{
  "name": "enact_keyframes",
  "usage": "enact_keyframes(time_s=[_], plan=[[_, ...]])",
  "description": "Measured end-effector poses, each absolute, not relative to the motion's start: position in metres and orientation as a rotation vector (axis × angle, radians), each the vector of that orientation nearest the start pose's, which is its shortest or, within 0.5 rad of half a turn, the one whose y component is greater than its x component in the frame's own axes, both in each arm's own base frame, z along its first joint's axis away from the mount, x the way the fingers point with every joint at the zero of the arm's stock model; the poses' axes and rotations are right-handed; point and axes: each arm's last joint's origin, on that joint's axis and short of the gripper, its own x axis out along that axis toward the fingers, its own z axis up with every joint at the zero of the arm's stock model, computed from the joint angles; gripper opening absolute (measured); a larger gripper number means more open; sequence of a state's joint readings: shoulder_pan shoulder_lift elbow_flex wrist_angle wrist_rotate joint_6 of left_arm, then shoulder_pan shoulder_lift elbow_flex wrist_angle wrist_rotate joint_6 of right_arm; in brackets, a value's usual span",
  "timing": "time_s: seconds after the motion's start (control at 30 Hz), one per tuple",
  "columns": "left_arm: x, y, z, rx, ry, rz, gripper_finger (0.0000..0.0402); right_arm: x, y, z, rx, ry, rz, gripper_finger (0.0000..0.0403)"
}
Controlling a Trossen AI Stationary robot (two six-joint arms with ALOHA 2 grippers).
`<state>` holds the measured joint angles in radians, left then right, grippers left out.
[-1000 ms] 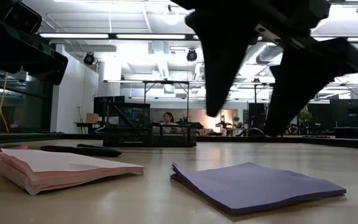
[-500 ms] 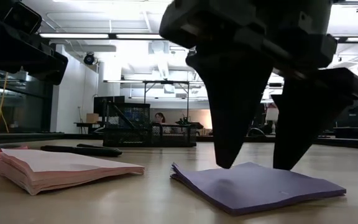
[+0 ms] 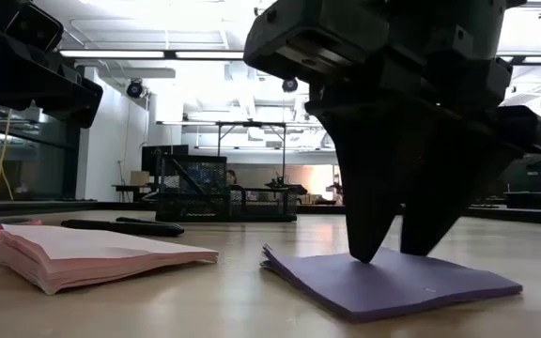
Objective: Pick and place office supplies into organizer
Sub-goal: Put the blue sticky note into the black desk organizer
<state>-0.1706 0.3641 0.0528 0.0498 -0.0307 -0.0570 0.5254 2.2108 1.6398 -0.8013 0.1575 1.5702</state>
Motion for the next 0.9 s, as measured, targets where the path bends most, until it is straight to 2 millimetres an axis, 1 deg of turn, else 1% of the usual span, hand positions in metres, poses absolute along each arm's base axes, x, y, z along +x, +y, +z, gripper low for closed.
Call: enact_keyframes(time_s=[0.1,0.2,0.27,0.37,0.47,0.67,0.8,0.9], plan=[[0.117,-0.019,0.155,-0.031,0.264,-0.132,0.0122,0.380,0.215,0.138,0.871,1.158,-0.716,0.0100],[0.117,-0.019,0.155,-0.030,0.264,-0.132,0.0122,0.381,0.213,0.138,0.877,1.151,-0.714,0.0029],[0.117,-0.019,0.155,-0.030,0.264,-0.132,0.0122,0.384,0.212,0.138,0.886,1.141,-0.706,0.0010],[0.117,-0.019,0.155,-0.031,0.264,-0.132,0.0122,0.385,0.210,0.138,0.889,1.138,-0.711,0.0016],[0.117,-0.019,0.155,-0.031,0.264,-0.132,0.0122,0.387,0.207,0.139,0.864,1.137,-0.704,0.0003],[0.117,-0.019,0.155,-0.030,0.264,-0.132,0.0122,0.389,0.201,0.139,0.834,1.136,-0.702,0.0002],[0.117,-0.019,0.155,-0.031,0.264,-0.132,0.0122,0.388,0.198,0.143,0.812,1.120,-0.710,0.0001],[0.117,-0.019,0.155,-0.031,0.264,-0.132,0.0122,0.387,0.193,0.151,0.780,1.088,-0.724,0.0000]])
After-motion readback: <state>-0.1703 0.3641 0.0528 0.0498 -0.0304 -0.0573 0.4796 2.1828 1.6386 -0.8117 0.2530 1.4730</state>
